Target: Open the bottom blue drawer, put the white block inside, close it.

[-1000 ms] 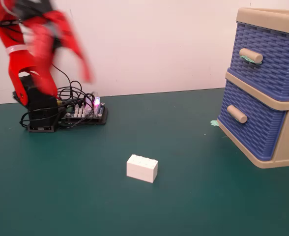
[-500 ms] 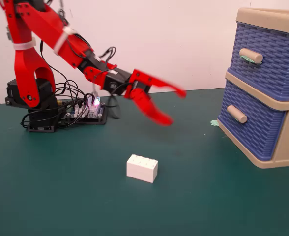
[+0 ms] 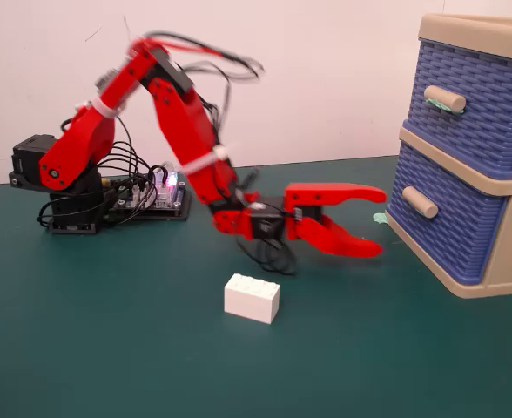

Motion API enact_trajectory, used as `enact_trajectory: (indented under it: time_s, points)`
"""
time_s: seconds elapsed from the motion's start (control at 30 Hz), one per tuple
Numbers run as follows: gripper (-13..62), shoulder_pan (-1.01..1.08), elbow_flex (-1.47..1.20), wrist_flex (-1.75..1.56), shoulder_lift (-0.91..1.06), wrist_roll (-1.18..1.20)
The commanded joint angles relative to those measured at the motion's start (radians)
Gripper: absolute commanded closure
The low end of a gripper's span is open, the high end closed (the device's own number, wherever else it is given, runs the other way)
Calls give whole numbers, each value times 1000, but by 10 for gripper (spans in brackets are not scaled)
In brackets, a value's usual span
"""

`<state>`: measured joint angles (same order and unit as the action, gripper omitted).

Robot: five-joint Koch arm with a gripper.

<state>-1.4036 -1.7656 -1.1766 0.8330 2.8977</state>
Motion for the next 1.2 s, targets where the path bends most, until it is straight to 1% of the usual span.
enact_trajectory:
  time_s: [0.0, 0.33, 0.5, 0.7, 0.8, 0.87, 0.97, 1.17]
  points:
    - [161, -20, 66, -123, -6, 31]
    - [176, -112, 304, 95, -38, 26]
    - [223, -130, 380, 187, -60, 25]
    - [328, -133, 403, 241, -80, 21]
    - [417, -138, 403, 305, -77, 21]
    - [494, -141, 410, 374, -72, 21]
    - [576, -137, 430, 466, -67, 21]
    - [576, -126, 437, 502, -41, 21]
